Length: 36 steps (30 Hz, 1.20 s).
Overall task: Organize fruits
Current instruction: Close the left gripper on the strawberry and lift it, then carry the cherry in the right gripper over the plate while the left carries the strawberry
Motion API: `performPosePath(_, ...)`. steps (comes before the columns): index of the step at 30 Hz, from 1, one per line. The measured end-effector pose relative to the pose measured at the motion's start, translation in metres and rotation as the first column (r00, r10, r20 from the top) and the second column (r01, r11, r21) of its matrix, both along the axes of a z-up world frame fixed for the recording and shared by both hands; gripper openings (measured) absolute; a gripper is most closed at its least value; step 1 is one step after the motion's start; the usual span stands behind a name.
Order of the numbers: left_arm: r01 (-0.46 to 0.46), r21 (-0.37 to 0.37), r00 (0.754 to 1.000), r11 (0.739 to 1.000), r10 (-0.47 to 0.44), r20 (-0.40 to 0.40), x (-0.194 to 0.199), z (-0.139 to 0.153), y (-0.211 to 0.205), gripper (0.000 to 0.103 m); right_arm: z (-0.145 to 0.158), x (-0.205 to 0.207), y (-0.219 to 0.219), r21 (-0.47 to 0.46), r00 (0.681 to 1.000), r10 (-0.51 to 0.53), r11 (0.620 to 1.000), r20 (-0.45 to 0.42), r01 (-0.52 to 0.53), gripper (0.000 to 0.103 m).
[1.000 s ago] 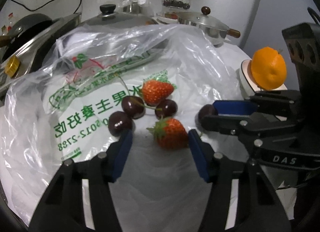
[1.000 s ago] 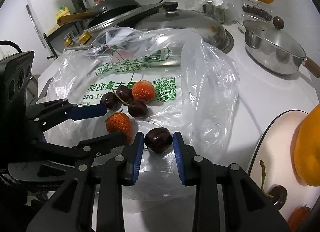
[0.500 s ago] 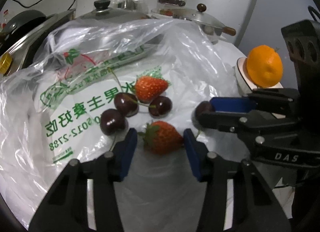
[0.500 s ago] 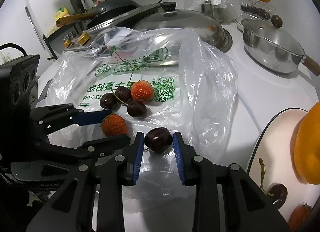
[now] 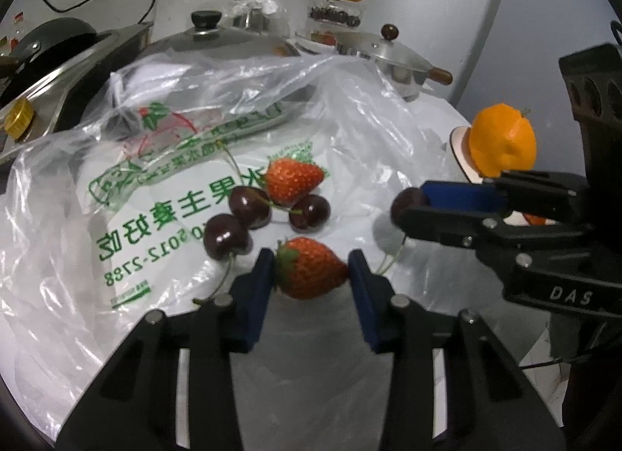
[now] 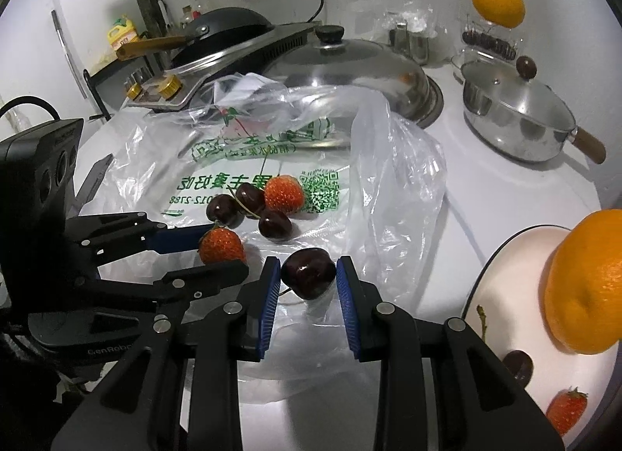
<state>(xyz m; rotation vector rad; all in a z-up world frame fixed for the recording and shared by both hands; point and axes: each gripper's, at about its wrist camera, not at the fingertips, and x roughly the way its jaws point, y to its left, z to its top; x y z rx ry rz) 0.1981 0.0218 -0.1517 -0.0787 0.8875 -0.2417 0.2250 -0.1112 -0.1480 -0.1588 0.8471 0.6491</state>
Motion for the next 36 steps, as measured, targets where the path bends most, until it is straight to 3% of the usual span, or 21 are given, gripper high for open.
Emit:
performPosePath(19, 0.018, 0.029, 0.995, 0.999, -0.020, 0.100, -0.017, 0.051, -0.018, 0.040, 0.045, -0.031, -0.024, 0.019, 0.994, -0.027, 1.000, 0.102, 0.025, 0.032)
performPosePath(36, 0.080, 0.064, 0.988, 0.995, -0.087, 0.124, -0.028, 0.066, -0.075, 0.040, 0.059, -0.056, -0.090, 0.041, 0.985, -0.102, 0.994, 0.137, 0.097, 0.032)
